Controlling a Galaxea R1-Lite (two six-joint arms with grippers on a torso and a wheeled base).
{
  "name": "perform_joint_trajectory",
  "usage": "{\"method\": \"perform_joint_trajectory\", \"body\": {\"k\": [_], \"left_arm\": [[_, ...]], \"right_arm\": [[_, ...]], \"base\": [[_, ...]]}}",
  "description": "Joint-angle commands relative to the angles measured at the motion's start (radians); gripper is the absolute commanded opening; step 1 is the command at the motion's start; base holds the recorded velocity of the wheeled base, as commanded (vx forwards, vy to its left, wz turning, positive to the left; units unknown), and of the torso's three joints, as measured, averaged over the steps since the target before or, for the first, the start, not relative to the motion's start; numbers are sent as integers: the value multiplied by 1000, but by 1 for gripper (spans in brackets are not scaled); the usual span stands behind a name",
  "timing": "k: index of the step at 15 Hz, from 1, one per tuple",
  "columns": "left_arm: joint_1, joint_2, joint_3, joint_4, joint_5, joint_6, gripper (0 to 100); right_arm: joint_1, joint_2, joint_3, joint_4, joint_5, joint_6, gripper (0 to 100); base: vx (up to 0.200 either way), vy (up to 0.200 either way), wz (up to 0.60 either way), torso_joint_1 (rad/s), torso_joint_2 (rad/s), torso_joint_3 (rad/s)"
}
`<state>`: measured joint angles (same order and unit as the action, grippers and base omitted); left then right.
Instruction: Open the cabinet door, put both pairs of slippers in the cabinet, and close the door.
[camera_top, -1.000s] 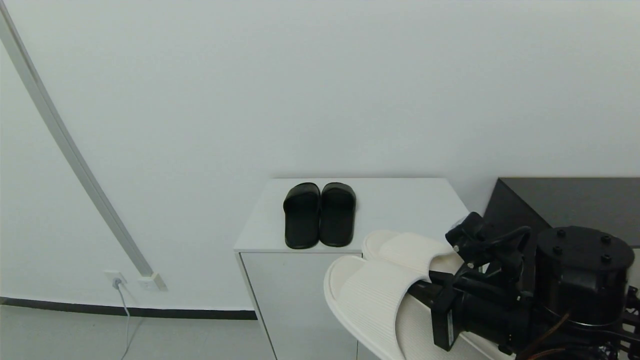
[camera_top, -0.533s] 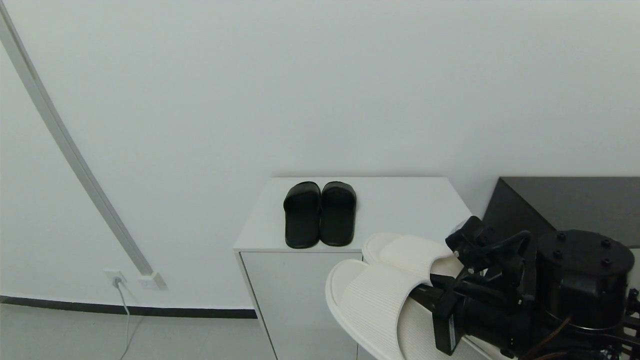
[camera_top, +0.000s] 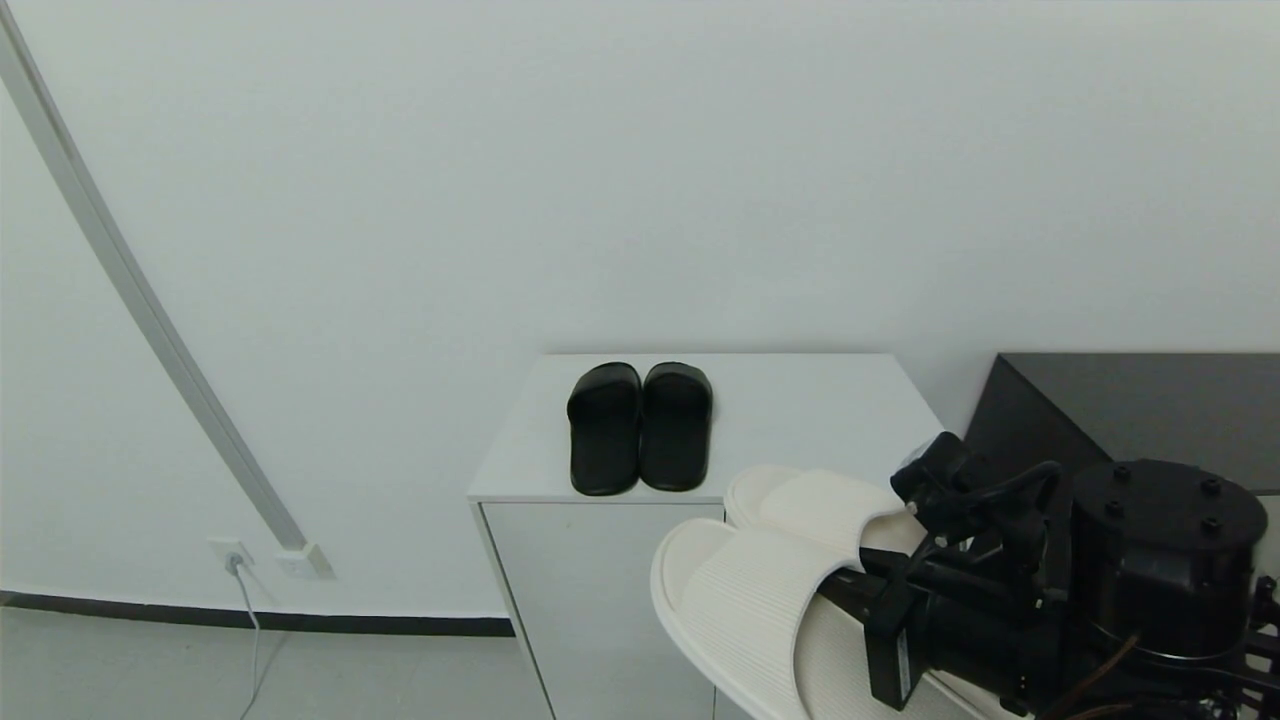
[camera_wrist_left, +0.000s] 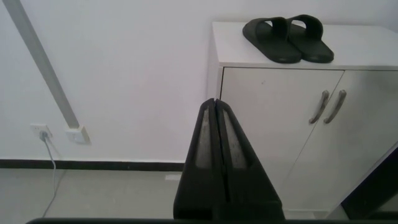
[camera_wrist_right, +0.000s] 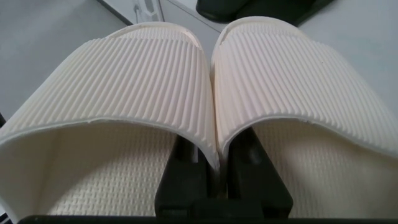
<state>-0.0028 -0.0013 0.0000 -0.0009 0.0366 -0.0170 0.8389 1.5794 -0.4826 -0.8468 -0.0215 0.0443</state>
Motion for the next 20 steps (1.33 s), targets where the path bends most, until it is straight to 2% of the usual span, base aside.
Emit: {"method": "perform_joint_trajectory", "body": {"k": [1, 13, 14, 20], "left_arm": [[0, 1, 0, 1, 0, -1, 0], [0, 1, 0, 1, -1, 0, 0], [0, 1, 0, 1, 0, 0, 100], [0, 1, 0, 1, 0, 2, 100]], "right_arm": [[0, 7, 1, 0, 0, 0, 0], [0, 8, 18, -12, 0, 0, 0], [2, 8, 19, -12, 0, 0, 0], [2, 5, 25, -14, 2, 0, 0]], "base": [[0, 0, 0, -85, 217, 115], [0, 0, 0, -174, 403, 225], [0, 0, 0, -232, 554, 320], [0, 0, 0, -221, 543, 323]]}}
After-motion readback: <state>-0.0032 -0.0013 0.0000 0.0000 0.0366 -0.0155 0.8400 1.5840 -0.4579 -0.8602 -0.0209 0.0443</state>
